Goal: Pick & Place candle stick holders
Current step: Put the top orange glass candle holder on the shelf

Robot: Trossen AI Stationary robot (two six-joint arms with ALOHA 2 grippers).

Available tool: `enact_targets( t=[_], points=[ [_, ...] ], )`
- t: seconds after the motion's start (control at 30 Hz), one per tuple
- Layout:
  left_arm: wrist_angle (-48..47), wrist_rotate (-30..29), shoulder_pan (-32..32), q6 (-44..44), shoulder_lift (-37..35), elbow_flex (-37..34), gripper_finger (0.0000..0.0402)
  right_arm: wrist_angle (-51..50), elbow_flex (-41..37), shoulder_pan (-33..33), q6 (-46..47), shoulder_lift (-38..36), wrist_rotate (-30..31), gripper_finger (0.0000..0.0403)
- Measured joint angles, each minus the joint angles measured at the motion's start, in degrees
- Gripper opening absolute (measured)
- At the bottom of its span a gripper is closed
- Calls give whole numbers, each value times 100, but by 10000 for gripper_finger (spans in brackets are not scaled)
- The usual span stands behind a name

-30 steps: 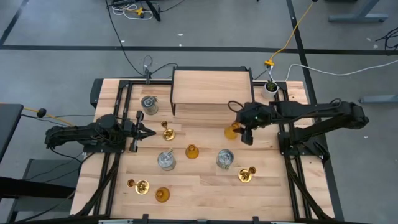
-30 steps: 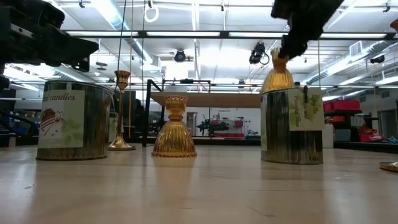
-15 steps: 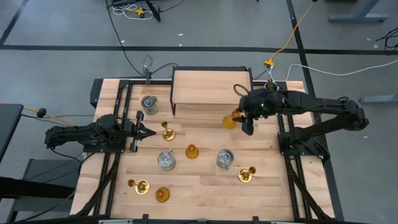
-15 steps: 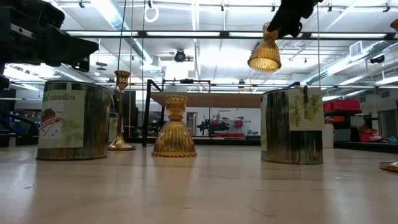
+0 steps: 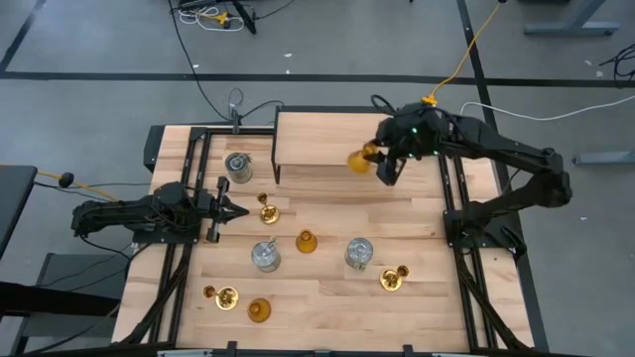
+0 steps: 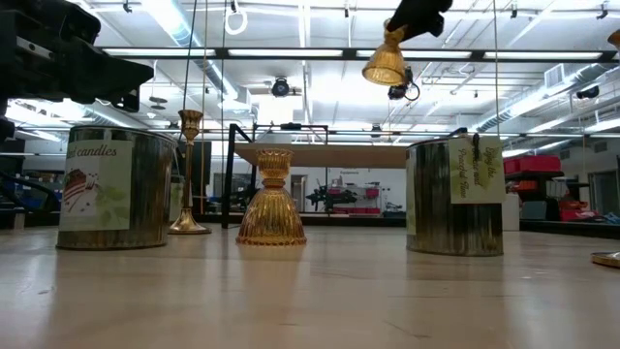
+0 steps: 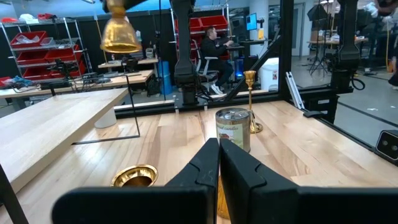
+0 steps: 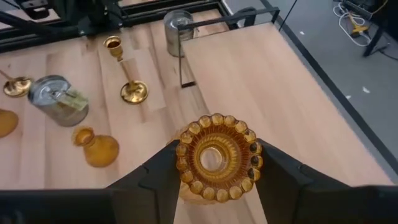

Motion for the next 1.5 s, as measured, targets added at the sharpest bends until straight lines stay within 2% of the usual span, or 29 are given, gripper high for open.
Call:
enact_targets(
  t=[0.27, 0.77, 1.2, 1.5],
  points=[
    [-2, -2, 0, 2, 0, 0, 18, -9, 570, -253, -172, 622, -14, 176],
    [-2, -2, -1, -1, 0, -1, 18, 281, 634, -788, -421, 1484, 242, 176],
    [-2, 0, -1, 2, 0, -1, 18, 875, 634, -1347, -452, 1901, 145, 176],
    [0, -1, 0, 2, 0, 1, 18, 1000, 634, -1684, -592, 1924, 131, 176]
  ],
)
